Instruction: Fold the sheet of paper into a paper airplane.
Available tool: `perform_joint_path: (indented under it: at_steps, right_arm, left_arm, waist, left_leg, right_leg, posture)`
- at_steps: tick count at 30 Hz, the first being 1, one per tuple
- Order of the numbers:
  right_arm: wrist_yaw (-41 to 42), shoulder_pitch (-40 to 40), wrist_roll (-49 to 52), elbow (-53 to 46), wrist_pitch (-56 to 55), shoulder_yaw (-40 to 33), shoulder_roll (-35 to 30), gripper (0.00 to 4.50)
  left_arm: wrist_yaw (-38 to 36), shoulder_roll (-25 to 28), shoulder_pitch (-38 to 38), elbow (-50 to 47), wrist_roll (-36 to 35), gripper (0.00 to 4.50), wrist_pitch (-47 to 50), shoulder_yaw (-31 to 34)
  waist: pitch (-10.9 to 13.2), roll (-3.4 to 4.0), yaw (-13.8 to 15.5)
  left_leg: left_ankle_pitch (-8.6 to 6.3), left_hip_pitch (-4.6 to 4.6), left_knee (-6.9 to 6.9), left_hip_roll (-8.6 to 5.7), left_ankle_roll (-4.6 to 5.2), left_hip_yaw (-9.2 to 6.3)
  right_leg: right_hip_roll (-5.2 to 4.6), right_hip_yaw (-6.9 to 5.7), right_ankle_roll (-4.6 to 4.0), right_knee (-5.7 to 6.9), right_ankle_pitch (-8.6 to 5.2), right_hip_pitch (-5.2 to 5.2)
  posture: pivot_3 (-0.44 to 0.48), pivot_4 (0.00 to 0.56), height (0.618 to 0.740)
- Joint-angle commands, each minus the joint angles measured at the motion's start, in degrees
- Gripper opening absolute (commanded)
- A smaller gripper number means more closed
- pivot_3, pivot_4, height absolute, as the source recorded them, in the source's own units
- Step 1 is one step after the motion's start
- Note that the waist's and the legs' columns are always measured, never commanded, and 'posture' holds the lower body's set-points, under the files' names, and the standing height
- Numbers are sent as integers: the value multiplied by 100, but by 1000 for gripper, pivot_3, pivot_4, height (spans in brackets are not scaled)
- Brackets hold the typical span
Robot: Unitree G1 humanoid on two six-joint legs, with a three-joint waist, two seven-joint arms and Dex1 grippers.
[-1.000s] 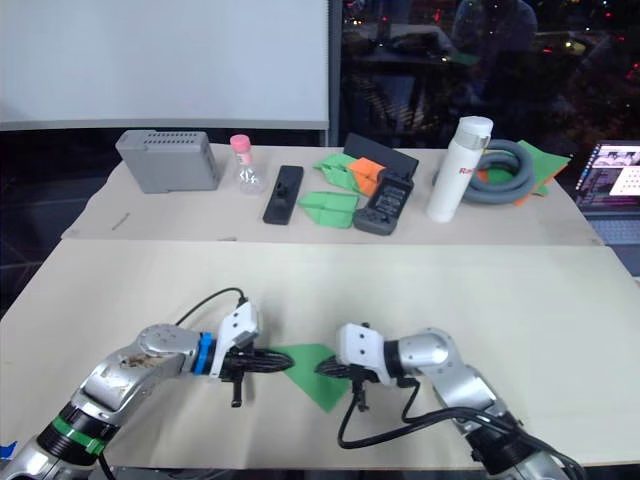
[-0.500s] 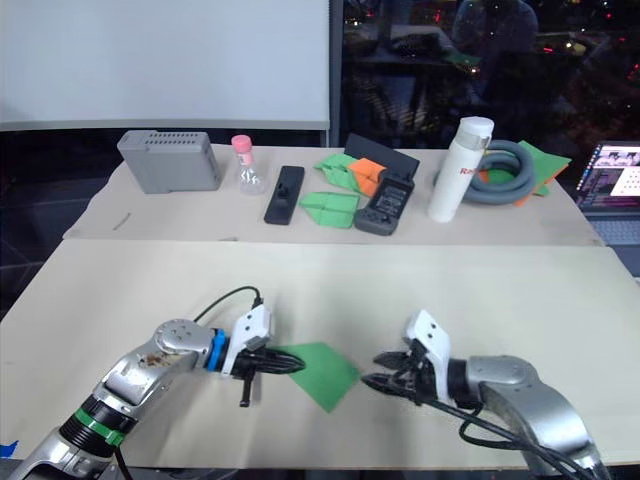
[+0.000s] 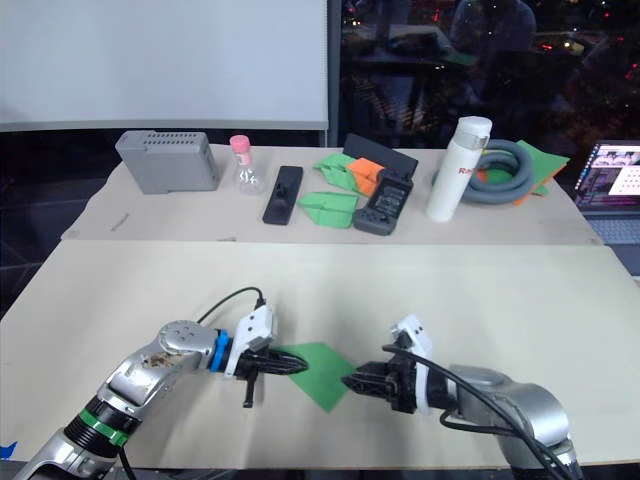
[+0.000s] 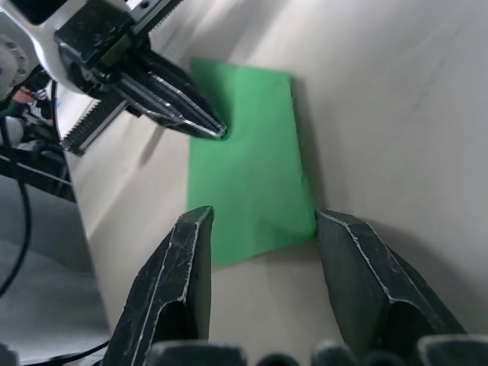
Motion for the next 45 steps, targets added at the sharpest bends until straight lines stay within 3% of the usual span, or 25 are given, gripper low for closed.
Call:
perform_joint_path:
  at_steps: [1,5,6,11,16,22,29,45]
  right_arm:
    - [-142,-91,182,71,122,-45,72,1495]
    - [-16,-258,239,204,116,29,-79,116]
    - [20,-291,251,230,116,56,-121,43]
    - [462,-1221,183,729,102,412,-397,43]
    - [1436,-2465,-590,1538,-575,1513,-900,43]
    - [2355,-3510,-1559,2830,-1584,2495,-766,43]
    - [2961,-3743,-2334,3774,-2525,2839,-644,43]
    - [3094,-3894,-2834,4232,-3165,2587,-123,43]
  left_arm:
    - [63,18,73,-9,96,0,72,21]
    - [149,-71,133,-13,7,0,145,100]
    - [154,-80,138,-12,22,0,144,102]
    - [153,-84,146,-83,-42,0,197,189]
    - [153,-106,127,-131,-118,0,278,271]
    - [385,-254,159,-91,25,0,318,240]
    - [487,-149,458,-384,-53,0,434,328]
    - [411,160,647,-546,-222,0,535,553]
  waist:
    - [0,0,0]
    - [-1,-1,-4]
    - [-2,-3,-5]
    - [-2,-3,-16]
    - [-2,-3,-27]
    - [-2,-3,-22]
    - [-2,-3,-19]
    - [-2,-2,-147]
  left_leg:
    - [0,0,0,0,0,0]
    - [0,1,1,0,0,0]
    - [0,1,2,-1,0,0]
    - [0,0,8,-3,1,1]
    - [1,-2,4,0,-1,2]
    - [1,-12,9,-3,-1,2]
    - [2,-15,14,-2,-3,2]
    - [12,-1,-9,4,-23,2]
  right_leg:
    - [0,0,0,0,0,0]
    - [1,0,0,0,0,2]
    - [0,0,0,-1,0,3]
    - [1,2,0,0,0,2]
    - [6,-3,0,3,0,-6]
    - [6,-7,1,-1,0,-8]
    - [4,-7,1,0,1,-10]
    - [0,0,-1,8,1,-14]
  posture:
    - [0,150,740]
    - [0,150,740]
    - [0,150,740]
    - [0,150,740]
    - [0,150,740]
    - [0,150,740]
    - [0,150,740]
    - [0,150,740]
